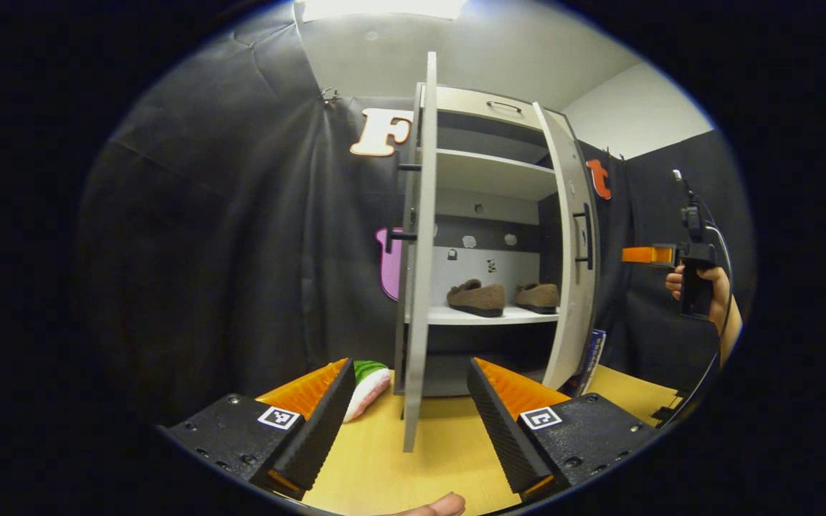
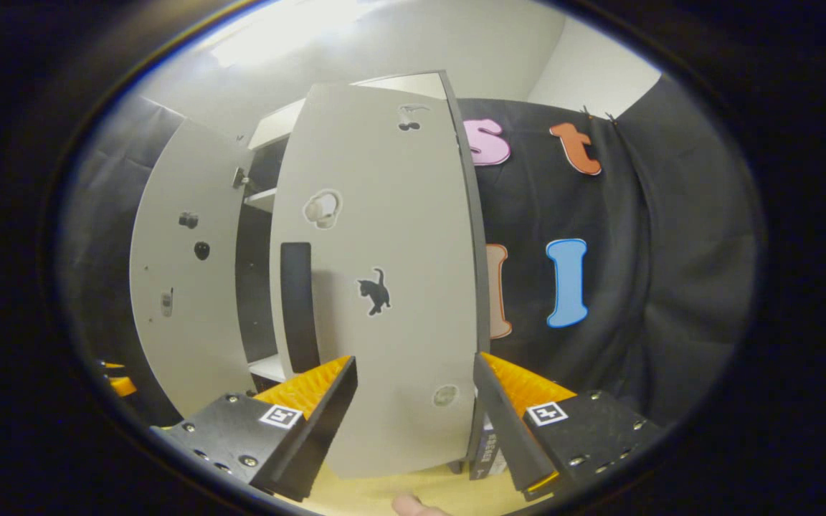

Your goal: Grab one shoe with the right hand and put it into the shoe cabinet, grab the other shoe with the left hand and put it into the shoe cabinet; then close the right door with the right hand and the left door with the left hand.

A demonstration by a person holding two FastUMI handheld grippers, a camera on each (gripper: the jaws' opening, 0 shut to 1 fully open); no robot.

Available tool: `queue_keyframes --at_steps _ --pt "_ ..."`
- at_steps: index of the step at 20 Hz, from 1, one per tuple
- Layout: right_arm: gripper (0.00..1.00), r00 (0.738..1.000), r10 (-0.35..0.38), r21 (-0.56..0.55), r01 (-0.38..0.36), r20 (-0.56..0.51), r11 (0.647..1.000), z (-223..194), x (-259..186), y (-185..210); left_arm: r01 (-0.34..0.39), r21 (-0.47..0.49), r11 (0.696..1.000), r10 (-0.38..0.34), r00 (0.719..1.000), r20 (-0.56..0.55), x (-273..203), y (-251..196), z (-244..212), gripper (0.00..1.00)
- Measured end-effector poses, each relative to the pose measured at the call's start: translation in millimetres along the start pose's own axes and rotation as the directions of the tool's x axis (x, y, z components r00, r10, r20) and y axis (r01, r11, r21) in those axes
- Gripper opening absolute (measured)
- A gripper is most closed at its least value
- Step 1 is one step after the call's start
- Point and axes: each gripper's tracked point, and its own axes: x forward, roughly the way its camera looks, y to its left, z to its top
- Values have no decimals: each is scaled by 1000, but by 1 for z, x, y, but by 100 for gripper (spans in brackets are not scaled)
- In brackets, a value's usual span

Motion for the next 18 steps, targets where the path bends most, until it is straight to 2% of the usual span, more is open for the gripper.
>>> queue_keyframes --at_steps 2,3,4,5,8,11,12,15,16,17,18 --pt "98 1000 11 -11 -11 10 1000 -2 -10 5 -25 -11 1000 25 1000 -2 10 23 7 92" --pt "98 1000 17 -13 -17 15 1000 -2 -16 8 -30 -12 999 30 1000 -4 16 31 11 96" --pt "98 1000 24 -11 -24 13 1000 -4 -23 12 -35 -15 999 35 999 -3 21 40 14 92" --pt "98 999 30 -11 -30 11 999 -6 -29 16 -17 -13 1000 17 1000 -3 26 44 18 96" --pt "98 999 43 -49 -42 24 998 -4 -51 24 -2 -24 1000 2 1000 -28 44 66 25 95" --pt "97 998 49 -69 -46 40 997 -1 -71 30 -3 11 1000 3 999 -49 66 85 39 96" --pt "98 998 49 -66 -46 48 997 2 -78 32 0 28 1000 1 999 -52 75 89 47 92" --pt "98 994 92 -74 -87 65 993 6 -97 46 -2 53 999 6 998 -66 96 96 65 95" --pt "98 993 102 -86 -96 64 992 6 -102 50 -10 59 998 14 998 -68 100 97 72 92" --pt "98 992 108 -99 -102 60 990 5 -108 52 -16 67 998 20 998 -65 105 97 82 96" --pt "98 992 114 -111 -107 59 988 5 -113 55 -15 68 998 19 998 -59 110 94 93 92"
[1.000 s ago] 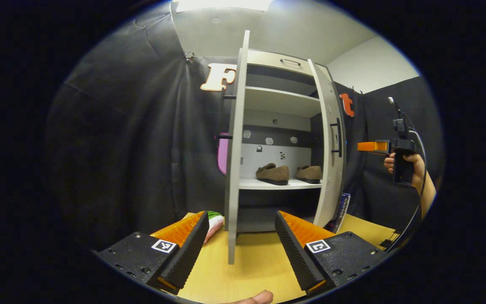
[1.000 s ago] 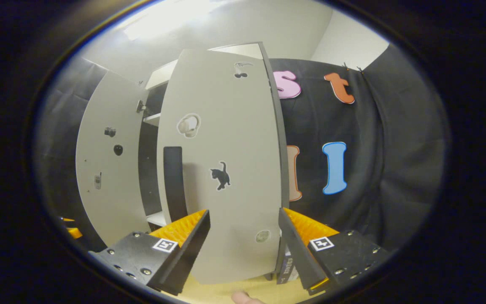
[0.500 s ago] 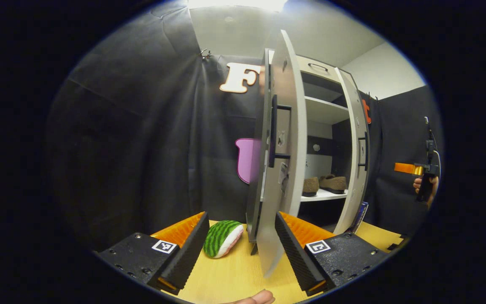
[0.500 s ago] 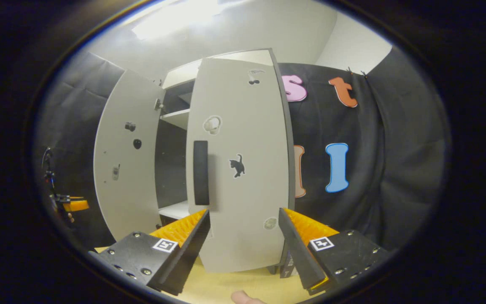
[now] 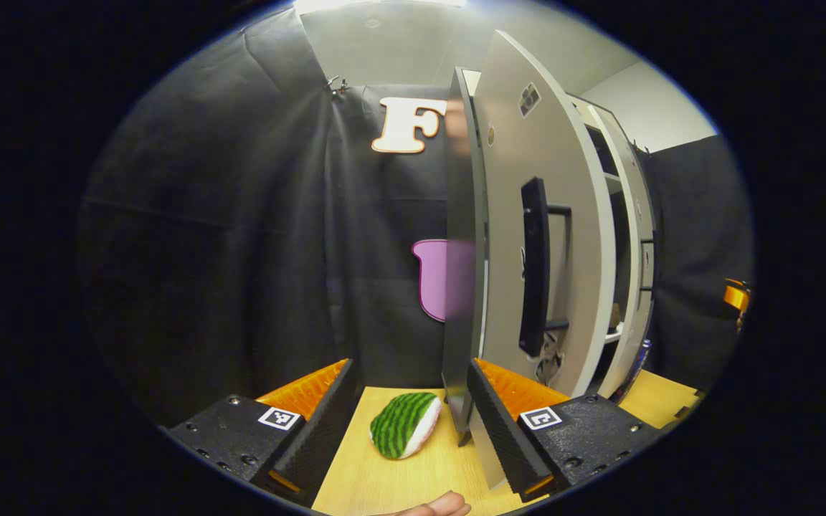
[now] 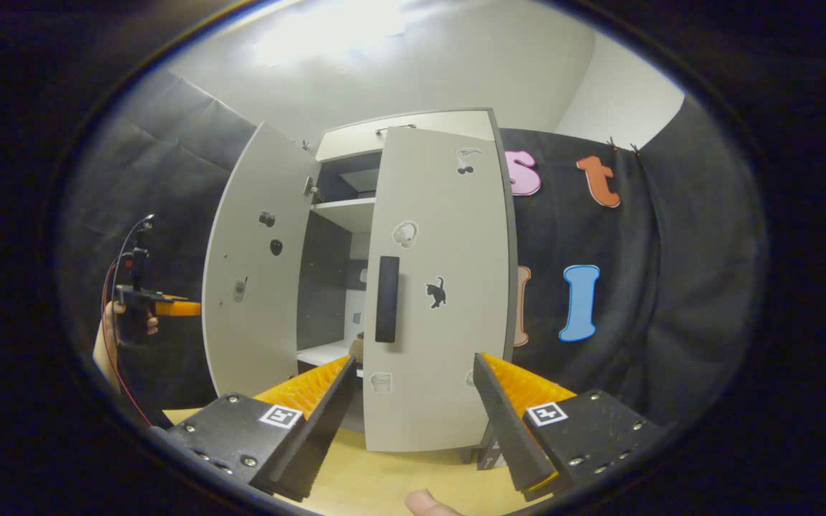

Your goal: Grab one shoe with the right hand and put it into the shoe cabinet, grab the other shoe with the left hand and put it into the shoe cabinet; then close the right door with the right hand and the left door with the left hand.

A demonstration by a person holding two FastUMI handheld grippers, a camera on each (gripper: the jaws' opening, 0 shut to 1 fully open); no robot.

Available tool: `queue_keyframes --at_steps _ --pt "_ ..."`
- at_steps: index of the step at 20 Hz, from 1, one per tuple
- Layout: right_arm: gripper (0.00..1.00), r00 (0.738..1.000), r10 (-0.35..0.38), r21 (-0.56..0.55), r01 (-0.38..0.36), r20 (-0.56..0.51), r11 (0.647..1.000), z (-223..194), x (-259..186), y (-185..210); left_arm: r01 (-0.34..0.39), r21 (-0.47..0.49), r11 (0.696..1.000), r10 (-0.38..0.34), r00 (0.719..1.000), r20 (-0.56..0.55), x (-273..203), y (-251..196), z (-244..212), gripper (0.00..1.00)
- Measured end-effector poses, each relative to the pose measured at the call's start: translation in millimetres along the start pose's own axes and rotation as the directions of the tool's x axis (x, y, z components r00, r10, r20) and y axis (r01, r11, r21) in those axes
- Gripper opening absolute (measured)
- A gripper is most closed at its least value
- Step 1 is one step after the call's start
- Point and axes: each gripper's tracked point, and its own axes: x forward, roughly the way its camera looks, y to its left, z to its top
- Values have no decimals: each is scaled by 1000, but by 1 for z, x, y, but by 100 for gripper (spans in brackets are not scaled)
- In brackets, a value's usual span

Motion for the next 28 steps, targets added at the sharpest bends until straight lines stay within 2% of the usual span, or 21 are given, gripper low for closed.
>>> queue_keyframes --at_steps 2,3,4,5,6,7,10,14,18,22,26,28 --pt "98 1000 10 -6 -10 -1 1000 0 -9 6 -30 17 999 30 1000 -5 8 -1 16 92" --pt "97 1000 20 -2 -20 3 1000 2 -13 10 -48 14 999 48 999 -1 11 -2 24 95" --pt "98 1000 26 2 -26 4 1000 3 -16 12 -15 14 1000 15 1000 -26 15 -17 24 95" --pt "98 999 32 5 -32 5 999 3 -22 13 10 39 999 -7 997 -78 12 -34 20 92" --pt "98 999 32 7 -32 2 999 4 -26 14 -10 78 997 17 996 -91 15 -36 22 93" --pt "98 1000 31 13 -31 3 999 5 -32 14 -27 92 995 35 996 -80 10 -36 29 84" --pt "98 999 50 39 -50 18 998 11 -44 19 -40 73 996 47 995 -93 14 -43 33 82" --pt "97 999 37 25 -37 25 999 17 -59 18 -49 71 996 56 993 -101 14 -51 34 83" --pt "98 1000 24 38 -24 16 999 15 -69 19 -6 83 997 14 996 -89 16 -73 35 83" --pt "98 999 -34 77 37 -32 996 3 -76 13 29 97 995 -23 998 -62 19 -96 37 82" --pt "98 997 -54 56 56 -50 997 -5 -71 7 83 90 992 -79 996 -49 28 -125 36 83" --pt "98 997 -58 59 62 -57 996 -10 -71 4 84 90 992 -80 996 -51 35 -131 34 83"
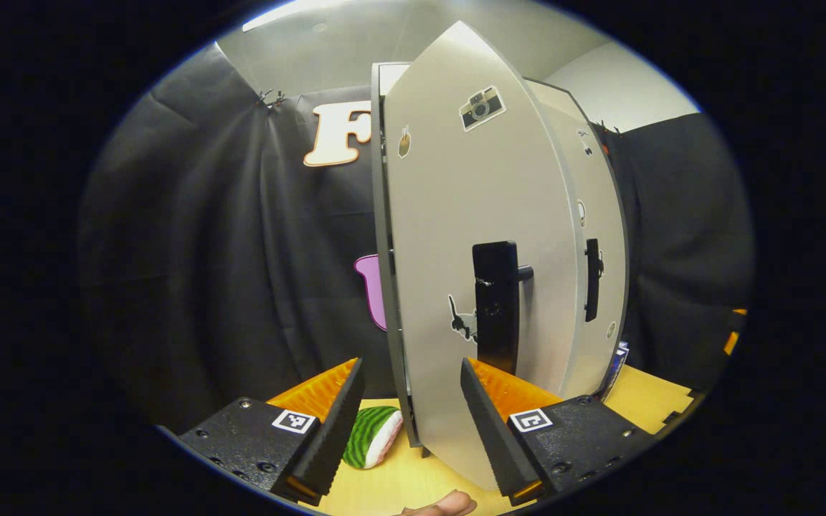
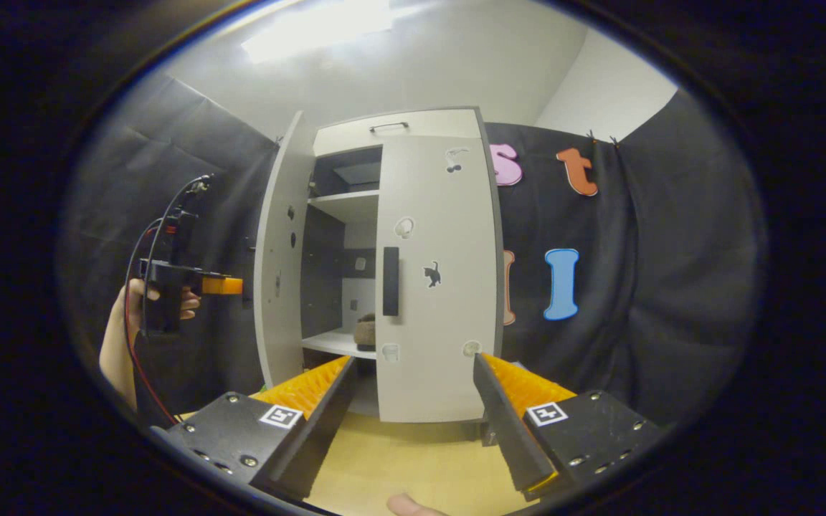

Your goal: Grab one shoe with the right hand and put it into the shoe cabinet, grab the other shoe with the left hand and put it into the shoe cabinet; then close the right door with the right hand and the left door with the left hand.

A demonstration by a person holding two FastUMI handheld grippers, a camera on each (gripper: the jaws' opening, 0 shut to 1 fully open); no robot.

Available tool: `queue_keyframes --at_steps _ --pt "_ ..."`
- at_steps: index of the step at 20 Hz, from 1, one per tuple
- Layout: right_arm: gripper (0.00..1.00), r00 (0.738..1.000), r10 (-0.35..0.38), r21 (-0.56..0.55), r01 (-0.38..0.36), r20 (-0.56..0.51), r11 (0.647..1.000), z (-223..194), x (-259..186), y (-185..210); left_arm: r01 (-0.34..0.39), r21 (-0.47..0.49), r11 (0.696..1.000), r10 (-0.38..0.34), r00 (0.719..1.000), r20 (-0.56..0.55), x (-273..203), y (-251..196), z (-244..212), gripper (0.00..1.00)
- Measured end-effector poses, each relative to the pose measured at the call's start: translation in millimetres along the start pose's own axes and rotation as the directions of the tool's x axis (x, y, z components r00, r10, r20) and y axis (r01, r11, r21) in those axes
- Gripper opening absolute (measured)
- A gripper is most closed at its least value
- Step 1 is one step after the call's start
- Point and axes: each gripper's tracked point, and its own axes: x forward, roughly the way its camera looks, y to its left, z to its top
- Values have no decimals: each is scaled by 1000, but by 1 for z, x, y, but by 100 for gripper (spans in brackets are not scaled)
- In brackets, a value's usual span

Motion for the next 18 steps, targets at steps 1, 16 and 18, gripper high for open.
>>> queue_keyframes --at_steps 1,16,18 --pt "98 1000 8 7 -8 -3 1000 -2 2 2 1 7 1000 -1 1000 6 3 -3 0 83" --pt "98 997 -42 13 41 63 999 13 -12 -16 84 10 996 -84 995 45 23 -85 3 94" --pt "98 995 -68 4 68 73 998 15 -14 -25 58 12 998 -58 997 58 11 -88 6 97"
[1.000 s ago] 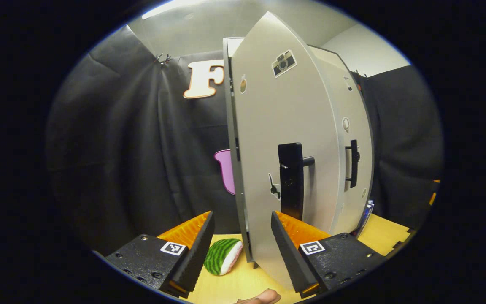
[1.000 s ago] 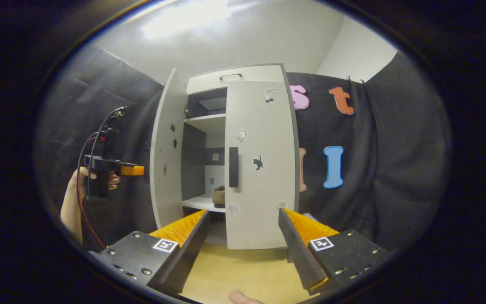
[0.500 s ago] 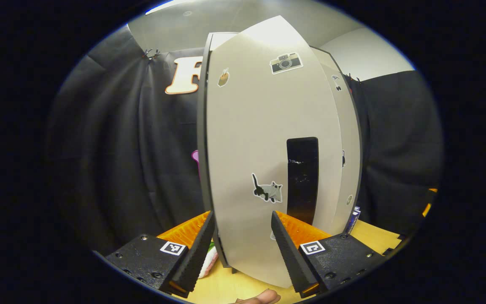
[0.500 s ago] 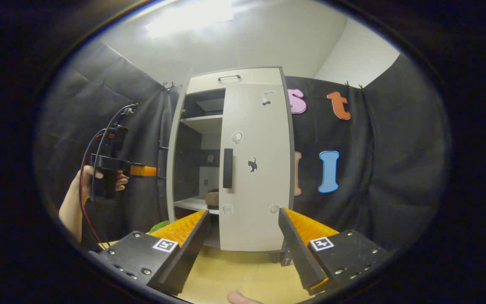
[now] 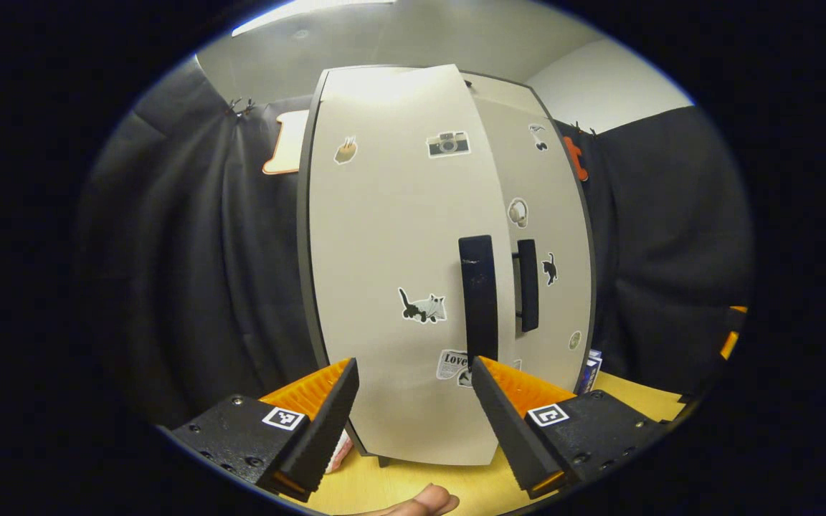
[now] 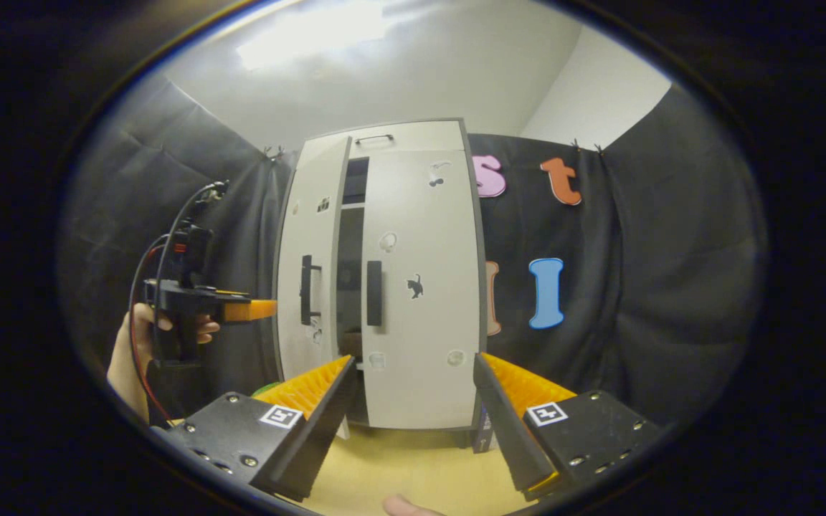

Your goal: Grab one shoe with the right hand and put it into the shoe cabinet, grab the other shoe with the left hand and put it into the shoe cabinet; then close the right door with the right hand and the left door with the left hand.

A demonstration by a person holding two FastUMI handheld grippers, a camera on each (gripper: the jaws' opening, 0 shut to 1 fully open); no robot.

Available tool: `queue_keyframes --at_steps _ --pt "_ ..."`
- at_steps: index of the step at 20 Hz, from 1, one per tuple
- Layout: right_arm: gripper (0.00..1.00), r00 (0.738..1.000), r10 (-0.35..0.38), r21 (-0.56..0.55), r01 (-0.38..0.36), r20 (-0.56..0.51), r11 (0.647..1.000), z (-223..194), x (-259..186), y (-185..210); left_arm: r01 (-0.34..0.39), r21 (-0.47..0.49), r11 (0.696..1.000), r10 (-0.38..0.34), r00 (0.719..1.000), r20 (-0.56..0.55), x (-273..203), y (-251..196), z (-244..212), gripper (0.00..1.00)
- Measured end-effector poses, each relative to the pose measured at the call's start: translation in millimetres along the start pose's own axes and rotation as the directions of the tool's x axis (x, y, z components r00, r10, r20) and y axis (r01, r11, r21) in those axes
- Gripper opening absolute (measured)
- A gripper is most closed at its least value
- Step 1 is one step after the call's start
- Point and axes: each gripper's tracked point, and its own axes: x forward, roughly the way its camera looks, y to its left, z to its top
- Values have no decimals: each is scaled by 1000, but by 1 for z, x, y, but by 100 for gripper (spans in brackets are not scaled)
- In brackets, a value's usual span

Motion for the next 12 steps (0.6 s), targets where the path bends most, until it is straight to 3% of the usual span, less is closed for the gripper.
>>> queue_keyframes --at_steps 8,12 --pt "98 997 -67 -10 67 42 998 13 -2 -19 -65 7 998 64 994 87 -69 -16 23 98" --pt "96 995 -90 -17 91 51 996 16 -2 -22 -44 24 999 41 993 111 -97 -35 24 98"
